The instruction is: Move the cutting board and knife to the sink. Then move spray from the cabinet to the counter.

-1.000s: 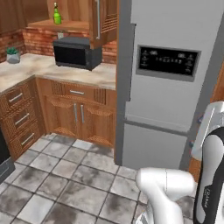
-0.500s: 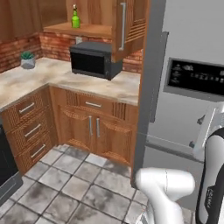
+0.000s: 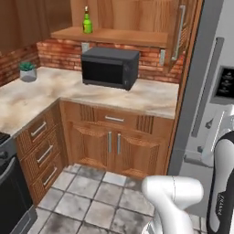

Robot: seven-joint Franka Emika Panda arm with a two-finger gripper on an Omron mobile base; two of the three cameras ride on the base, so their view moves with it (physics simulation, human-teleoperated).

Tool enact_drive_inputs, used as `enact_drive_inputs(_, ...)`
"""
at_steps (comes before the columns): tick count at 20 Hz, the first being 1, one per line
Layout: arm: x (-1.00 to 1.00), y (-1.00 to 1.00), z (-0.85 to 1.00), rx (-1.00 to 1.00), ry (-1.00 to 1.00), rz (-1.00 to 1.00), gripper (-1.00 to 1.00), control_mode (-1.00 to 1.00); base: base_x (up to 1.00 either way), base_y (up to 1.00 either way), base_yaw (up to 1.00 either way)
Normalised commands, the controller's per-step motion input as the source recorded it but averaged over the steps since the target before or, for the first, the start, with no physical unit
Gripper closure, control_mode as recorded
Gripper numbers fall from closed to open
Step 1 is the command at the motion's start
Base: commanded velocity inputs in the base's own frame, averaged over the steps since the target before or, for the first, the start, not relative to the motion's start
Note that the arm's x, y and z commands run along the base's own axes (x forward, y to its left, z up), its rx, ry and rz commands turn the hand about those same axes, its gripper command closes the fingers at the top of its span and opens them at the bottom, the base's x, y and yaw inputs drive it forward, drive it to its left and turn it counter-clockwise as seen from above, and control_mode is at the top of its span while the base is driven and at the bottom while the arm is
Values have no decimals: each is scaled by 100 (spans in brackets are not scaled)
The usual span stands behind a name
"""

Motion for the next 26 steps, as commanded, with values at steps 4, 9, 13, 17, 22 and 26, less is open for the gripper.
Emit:
enact_drive_inputs(4,0,0,0,0,0,0,-100,100,5,66,-68)
enact_drive_inputs(9,0,0,0,0,0,0,-100,100,17,71,-77)
enact_drive_inputs(13,0,0,0,0,0,0,-100,100,46,99,-61)
enact_drive_inputs(17,0,0,0,0,0,0,-100,100,83,100,-38)
enact_drive_inputs(22,0,0,0,0,0,0,-100,100,89,100,-26)
enact_drive_inputs(26,0,0,0,0,0,0,-100,100,100,100,-22)
